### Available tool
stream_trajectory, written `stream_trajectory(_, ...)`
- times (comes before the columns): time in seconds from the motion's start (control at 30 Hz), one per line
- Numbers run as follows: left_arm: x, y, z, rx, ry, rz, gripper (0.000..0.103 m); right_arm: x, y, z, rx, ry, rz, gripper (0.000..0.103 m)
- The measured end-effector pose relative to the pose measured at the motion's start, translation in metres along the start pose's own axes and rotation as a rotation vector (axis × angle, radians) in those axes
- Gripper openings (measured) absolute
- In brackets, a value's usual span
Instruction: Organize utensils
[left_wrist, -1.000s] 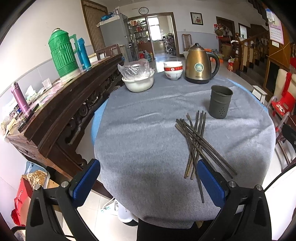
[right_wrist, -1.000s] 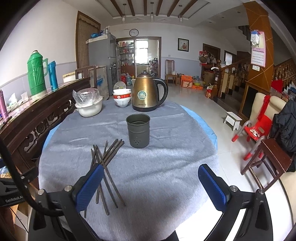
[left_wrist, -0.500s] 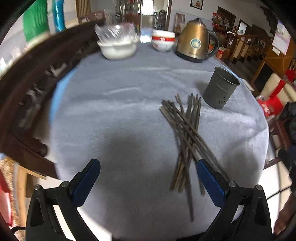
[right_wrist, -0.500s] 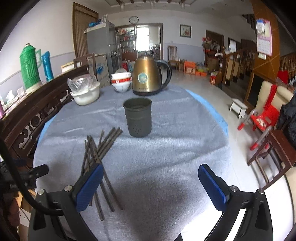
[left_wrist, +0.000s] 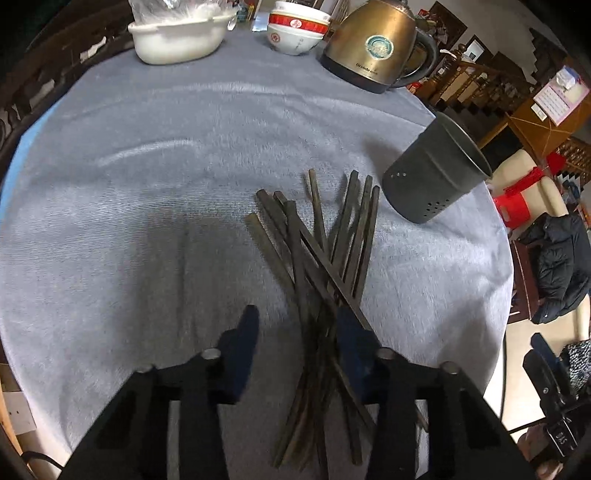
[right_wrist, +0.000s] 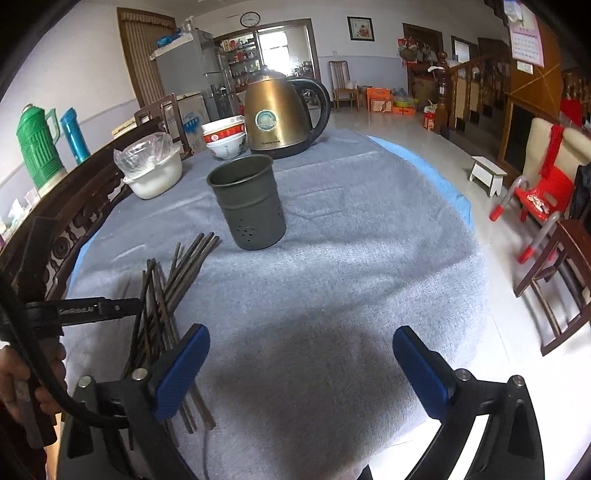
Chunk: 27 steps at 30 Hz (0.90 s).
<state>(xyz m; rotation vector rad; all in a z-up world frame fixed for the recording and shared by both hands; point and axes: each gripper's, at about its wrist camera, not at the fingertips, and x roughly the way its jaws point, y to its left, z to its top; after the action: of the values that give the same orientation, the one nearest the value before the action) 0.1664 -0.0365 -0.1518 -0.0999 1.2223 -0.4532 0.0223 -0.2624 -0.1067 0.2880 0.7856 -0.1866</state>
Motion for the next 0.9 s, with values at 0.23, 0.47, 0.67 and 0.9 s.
stream_trajectory(0.23, 0.014, 0.015, 0.006, -0.018, 0.038, -0.065, 0.011, 0.019, 0.004, 0.011, 0.016, 0.034, 0.065, 0.076)
stream_trajectory(0.47, 0.006, 0.041, 0.001, -0.045, 0.035, -0.077, 0.008, 0.051, 0.039, 0.026, -0.033, 0.126, 0.211, 0.056)
stream_trajectory(0.67, 0.003, 0.053, 0.002, -0.048, 0.015, -0.088, 0.008, 0.094, 0.095, 0.034, -0.136, 0.222, 0.334, 0.041)
stream_trajectory(0.9, 0.002, 0.058, 0.013, -0.049, 0.019, -0.069, 0.008, 0.128, 0.145, 0.036, -0.182, 0.288, 0.370, 0.037)
